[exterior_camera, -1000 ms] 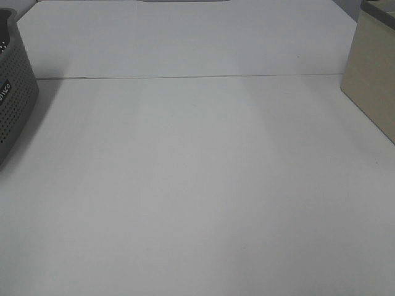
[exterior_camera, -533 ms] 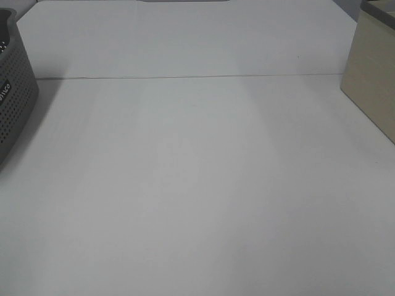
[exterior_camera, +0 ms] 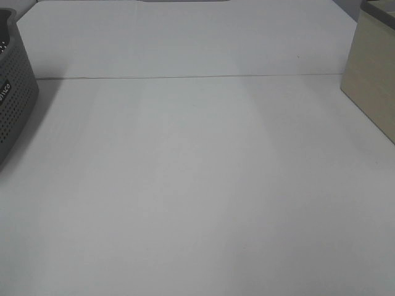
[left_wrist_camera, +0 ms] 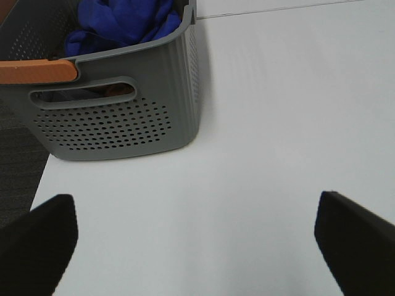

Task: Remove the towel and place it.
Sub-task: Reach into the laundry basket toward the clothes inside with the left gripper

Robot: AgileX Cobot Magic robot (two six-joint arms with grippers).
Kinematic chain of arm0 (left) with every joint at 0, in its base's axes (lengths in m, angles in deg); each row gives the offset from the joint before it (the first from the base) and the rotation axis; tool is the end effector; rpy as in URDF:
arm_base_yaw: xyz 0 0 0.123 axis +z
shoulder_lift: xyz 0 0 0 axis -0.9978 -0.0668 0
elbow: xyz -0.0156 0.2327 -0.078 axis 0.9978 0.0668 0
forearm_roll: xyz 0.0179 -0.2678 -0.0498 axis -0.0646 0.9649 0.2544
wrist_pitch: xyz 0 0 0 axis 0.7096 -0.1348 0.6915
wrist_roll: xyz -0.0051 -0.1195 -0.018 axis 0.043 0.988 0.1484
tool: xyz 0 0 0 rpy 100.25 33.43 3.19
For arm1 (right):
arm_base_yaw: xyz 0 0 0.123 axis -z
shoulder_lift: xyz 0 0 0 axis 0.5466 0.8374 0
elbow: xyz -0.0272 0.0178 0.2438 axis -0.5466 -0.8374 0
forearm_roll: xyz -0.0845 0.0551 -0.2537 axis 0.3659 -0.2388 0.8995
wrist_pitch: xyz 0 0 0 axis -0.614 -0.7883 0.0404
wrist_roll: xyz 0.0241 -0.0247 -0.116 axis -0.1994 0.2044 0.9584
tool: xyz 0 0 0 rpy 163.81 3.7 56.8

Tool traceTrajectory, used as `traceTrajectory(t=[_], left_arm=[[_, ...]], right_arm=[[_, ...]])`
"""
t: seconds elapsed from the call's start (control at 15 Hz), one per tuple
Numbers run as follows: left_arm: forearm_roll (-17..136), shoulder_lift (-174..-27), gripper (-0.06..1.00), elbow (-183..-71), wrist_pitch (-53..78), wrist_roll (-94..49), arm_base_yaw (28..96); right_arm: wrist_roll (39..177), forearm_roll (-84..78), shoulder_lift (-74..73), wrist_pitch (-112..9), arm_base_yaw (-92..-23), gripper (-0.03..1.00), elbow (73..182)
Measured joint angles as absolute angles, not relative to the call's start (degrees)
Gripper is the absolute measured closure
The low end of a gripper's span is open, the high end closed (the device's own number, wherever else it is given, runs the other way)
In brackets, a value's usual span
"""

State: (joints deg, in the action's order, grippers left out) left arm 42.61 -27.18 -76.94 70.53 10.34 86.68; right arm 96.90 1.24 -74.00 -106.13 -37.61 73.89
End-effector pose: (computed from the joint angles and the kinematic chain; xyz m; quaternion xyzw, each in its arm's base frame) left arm 0.0761 0.0063 0.2785 0.0053 0.8512 0.0353 0.5237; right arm 0.0787 0.0139 0.2565 -0.1256 0.8646 0.0044 0.4866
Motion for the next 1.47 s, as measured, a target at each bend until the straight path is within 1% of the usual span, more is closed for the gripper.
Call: traceTrajectory(t=[0.53, 0.87, 1.0, 1.2, 1.27, 1.47], left_arm=[[42.61, -27.18, -0.05, -76.94, 70.53, 10.34, 86.68], [42.61, -33.26, -0.05, -78.66, 71.44, 9.2, 86.68], [42.61, -40.13, -0.05, -84.5, 72.7, 3.87, 86.68], [42.61, -54.28, -0.05, -96.42, 73.28, -7.3, 86.68], [42.44, -61.5, -0.05, -102.38, 73.28, -13.32, 86.68], [41.12, -76.63, -0.05, -114.35, 73.28, -23.29, 86.68]], right_arm=[[96.9, 1.24, -74.0, -106.13, -37.61, 0.19, 73.89], [96.9, 1.24, -74.0, -106.13, -37.61, 0.19, 73.89], [96.9, 1.24, -74.0, -106.13, -37.61, 0.19, 73.89], [96.9, 1.24, -74.0, -106.13, -37.61, 0.19, 73.89], [96.9, 1.24, -74.0, -106.13, -37.61, 0.19, 73.89], [96.9, 1.24, -74.0, -106.13, -37.61, 0.19, 73.89]])
